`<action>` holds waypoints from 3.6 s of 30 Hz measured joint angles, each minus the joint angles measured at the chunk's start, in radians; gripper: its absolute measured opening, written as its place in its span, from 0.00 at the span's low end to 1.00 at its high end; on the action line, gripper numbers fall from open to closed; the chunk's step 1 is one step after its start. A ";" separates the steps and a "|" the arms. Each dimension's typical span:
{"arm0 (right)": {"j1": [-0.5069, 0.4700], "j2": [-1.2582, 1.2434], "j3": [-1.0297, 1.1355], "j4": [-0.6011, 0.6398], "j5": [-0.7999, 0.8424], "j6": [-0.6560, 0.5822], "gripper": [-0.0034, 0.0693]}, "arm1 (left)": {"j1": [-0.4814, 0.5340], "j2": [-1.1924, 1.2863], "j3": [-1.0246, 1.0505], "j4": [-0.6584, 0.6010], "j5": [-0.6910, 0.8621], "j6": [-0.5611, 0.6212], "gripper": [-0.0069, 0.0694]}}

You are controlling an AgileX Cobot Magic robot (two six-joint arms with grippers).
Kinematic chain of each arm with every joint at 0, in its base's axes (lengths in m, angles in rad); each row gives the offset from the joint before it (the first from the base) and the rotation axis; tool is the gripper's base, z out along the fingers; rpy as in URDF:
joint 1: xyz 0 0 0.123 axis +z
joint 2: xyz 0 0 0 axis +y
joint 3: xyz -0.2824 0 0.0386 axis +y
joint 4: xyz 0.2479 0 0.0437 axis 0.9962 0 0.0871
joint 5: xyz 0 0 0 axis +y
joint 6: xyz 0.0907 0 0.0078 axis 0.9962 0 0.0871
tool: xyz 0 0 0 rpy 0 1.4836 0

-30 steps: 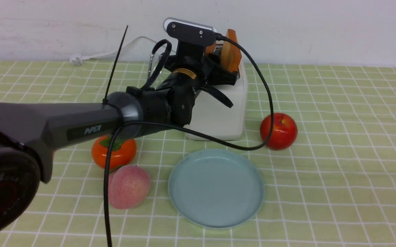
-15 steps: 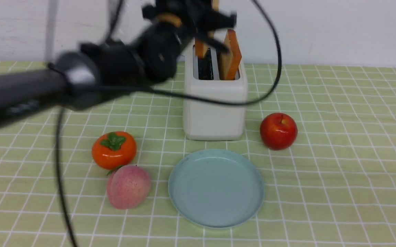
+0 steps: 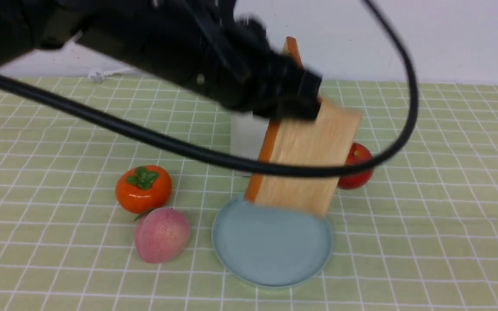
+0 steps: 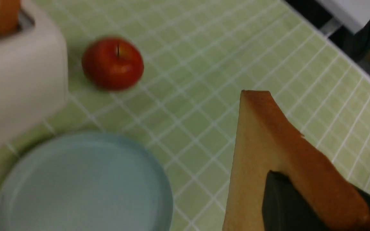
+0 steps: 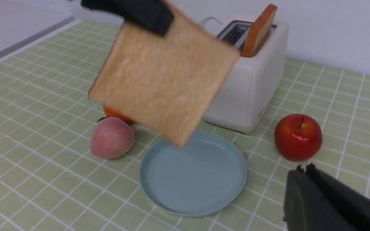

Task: Take toasted bread from bread machine on green coffee tablecloth place on plate.
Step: 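Place the slice of bread on the plate with the left gripper, then grasp the toast slice in the toaster and pull it up out of the slot with the right gripper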

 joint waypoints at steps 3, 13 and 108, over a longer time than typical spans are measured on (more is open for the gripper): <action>0.000 -0.019 -0.001 0.003 0.008 -0.005 0.02 | 0.000 0.081 0.053 -0.022 -0.017 -0.003 0.23; 0.000 -0.026 -0.001 0.008 0.057 -0.006 0.02 | 0.001 0.274 0.069 -0.079 -0.220 0.024 0.23; 0.431 1.562 -0.895 -0.128 -0.756 0.095 0.67 | 0.001 -1.428 1.188 0.636 -0.551 -0.424 0.07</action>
